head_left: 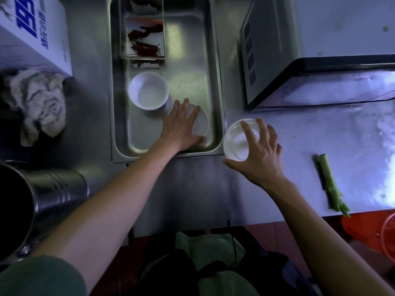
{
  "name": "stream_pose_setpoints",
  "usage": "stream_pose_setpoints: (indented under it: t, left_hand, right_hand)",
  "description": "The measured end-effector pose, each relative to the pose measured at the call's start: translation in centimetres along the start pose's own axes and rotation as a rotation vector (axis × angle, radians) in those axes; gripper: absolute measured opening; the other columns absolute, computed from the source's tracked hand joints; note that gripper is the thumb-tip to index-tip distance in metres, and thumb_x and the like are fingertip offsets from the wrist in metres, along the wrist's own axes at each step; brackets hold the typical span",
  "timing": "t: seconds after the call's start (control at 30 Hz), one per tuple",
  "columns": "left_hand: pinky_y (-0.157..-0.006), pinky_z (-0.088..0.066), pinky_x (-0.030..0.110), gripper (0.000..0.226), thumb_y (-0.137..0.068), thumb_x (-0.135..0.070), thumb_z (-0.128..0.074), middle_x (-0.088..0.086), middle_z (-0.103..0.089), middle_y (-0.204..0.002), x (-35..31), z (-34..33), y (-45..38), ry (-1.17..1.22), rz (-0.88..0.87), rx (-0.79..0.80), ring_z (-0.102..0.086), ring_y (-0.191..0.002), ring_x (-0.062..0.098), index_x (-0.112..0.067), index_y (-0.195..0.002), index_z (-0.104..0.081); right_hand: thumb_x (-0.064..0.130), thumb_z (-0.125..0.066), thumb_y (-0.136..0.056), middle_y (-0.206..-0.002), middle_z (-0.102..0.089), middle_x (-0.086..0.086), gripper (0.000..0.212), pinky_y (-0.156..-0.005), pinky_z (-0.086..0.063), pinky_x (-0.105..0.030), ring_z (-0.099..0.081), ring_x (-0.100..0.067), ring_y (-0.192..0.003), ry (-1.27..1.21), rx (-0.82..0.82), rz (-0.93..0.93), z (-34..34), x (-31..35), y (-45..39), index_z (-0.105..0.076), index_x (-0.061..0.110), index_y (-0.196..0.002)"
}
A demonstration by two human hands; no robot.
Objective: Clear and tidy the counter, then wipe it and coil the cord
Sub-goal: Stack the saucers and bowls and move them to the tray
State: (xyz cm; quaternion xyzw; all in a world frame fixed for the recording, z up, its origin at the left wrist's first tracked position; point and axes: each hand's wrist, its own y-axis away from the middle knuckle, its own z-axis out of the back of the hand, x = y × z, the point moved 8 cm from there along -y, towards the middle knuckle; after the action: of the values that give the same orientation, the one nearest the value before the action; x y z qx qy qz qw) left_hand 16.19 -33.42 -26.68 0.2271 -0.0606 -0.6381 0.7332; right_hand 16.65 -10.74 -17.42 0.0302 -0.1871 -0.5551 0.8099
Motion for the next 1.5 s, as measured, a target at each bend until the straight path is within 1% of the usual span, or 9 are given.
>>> stream_pose_setpoints:
  t: [0.17, 0.27, 0.37, 0.4, 0.5, 0.8, 1.03, 1.2, 1.5]
  left_hand:
    - [-0.117, -0.024, 0.054, 0.08, -0.093, -0.055, -0.051, 0.007, -0.013, -0.165, 1.7, 1.5, 2.6, 0.017, 0.021, -0.084, -0.011, -0.151, 0.034, -0.023, -0.156, -0.015]
    - [-0.109, -0.036, 0.051, 0.065, -0.094, -0.041, -0.053, 0.007, -0.037, -0.155, 3.3, 2.6, 4.8, 0.102, 0.043, -0.139, -0.035, -0.141, 0.03, -0.021, -0.152, -0.031]
    - [-0.101, -0.042, 0.047, 0.052, -0.093, -0.038, -0.053, 0.004, -0.052, -0.143, 5.6, 3.5, 6.8, 0.175, 0.121, -0.172, -0.048, -0.128, 0.03, -0.023, -0.142, -0.046]
    - [-0.099, -0.043, 0.046, 0.05, -0.092, -0.037, -0.054, 0.003, -0.055, -0.14, 6.4, 3.8, 7.4, 0.187, 0.147, -0.186, -0.05, -0.125, 0.03, -0.024, -0.139, -0.049]
    - [-0.104, -0.042, 0.045, 0.051, -0.091, -0.029, -0.058, 0.005, -0.056, -0.141, 8.4, 4.3, 9.2, 0.253, 0.189, -0.235, -0.05, -0.128, 0.03, -0.021, -0.141, -0.052]
    - [-0.102, -0.046, 0.043, 0.048, -0.092, -0.026, -0.06, 0.009, -0.06, -0.137, 10.7, 4.1, 12.3, 0.329, 0.223, -0.304, -0.055, -0.124, 0.032, -0.016, -0.139, -0.055]
    - [-0.104, -0.045, 0.042, 0.048, -0.09, -0.02, -0.058, 0.008, -0.061, -0.136, 10.8, 4.3, 12.4, 0.416, 0.208, -0.325, -0.055, -0.125, 0.03, -0.015, -0.138, -0.056]
    - [-0.105, -0.044, 0.043, 0.049, -0.091, -0.022, -0.057, 0.005, -0.059, -0.138, 10.3, 4.6, 11.6, 0.415, 0.157, -0.28, -0.052, -0.128, 0.029, -0.017, -0.14, -0.054]
    - [-0.105, -0.041, 0.047, 0.048, -0.094, -0.028, -0.058, 0.006, -0.055, -0.141, 6.0, 5.5, 8.9, 0.337, 0.011, -0.219, -0.048, -0.13, 0.03, -0.016, -0.14, -0.053]
  right_hand:
    - [0.071, -0.076, -0.063, -0.163, -0.005, -0.01, 0.113, -0.108, -0.032, -0.064, -0.008, -0.039, -0.147, 0.0, -0.017, 0.118, 0.6, 3.5, -1.1, -0.018, 0.035, -0.154]
    - [0.075, -0.071, -0.063, -0.163, -0.006, -0.01, 0.112, -0.108, -0.032, -0.065, -0.008, -0.04, -0.147, 0.005, -0.019, 0.198, 0.9, 6.7, -2.7, -0.019, 0.034, -0.154]
    - [0.084, -0.054, -0.061, -0.163, -0.006, -0.009, 0.111, -0.106, -0.031, -0.066, -0.009, -0.041, -0.146, 0.001, 0.005, 0.264, 0.4, 10.1, -5.2, -0.019, 0.035, -0.154]
    - [0.083, -0.056, -0.061, -0.164, -0.005, -0.009, 0.111, -0.106, -0.031, -0.067, -0.009, -0.041, -0.146, 0.001, 0.022, 0.275, -0.2, 11.0, -6.0, -0.019, 0.035, -0.154]
    - [0.074, -0.071, -0.064, -0.165, -0.001, -0.006, 0.113, -0.11, -0.027, -0.067, -0.005, -0.04, -0.148, 0.024, 0.082, 0.287, -2.4, 12.9, -8.5, -0.016, 0.036, -0.155]
    - [0.066, -0.077, -0.066, -0.166, 0.008, -0.002, 0.116, -0.114, -0.014, -0.07, 0.006, -0.041, -0.15, 0.067, 0.27, 0.234, -9.0, 14.1, -11.2, -0.009, 0.037, -0.156]
    - [0.068, -0.074, -0.06, -0.165, 0.011, -0.001, 0.119, -0.117, -0.009, -0.067, 0.011, -0.039, -0.15, 0.084, 0.276, 0.166, -10.7, 13.4, -11.1, -0.008, 0.04, -0.154]
    - [0.069, -0.071, -0.066, -0.165, 0.02, 0.0, 0.115, -0.118, -0.005, -0.066, 0.019, -0.036, -0.15, 0.079, 0.297, 0.136, -11.0, 13.1, -10.8, -0.004, 0.039, -0.155]
    - [0.059, -0.059, -0.086, -0.167, -0.008, -0.005, 0.082, -0.117, -0.021, -0.054, -0.005, -0.03, -0.153, 0.014, 0.022, 0.134, -4.1, 11.0, -6.2, -0.022, 0.032, -0.154]
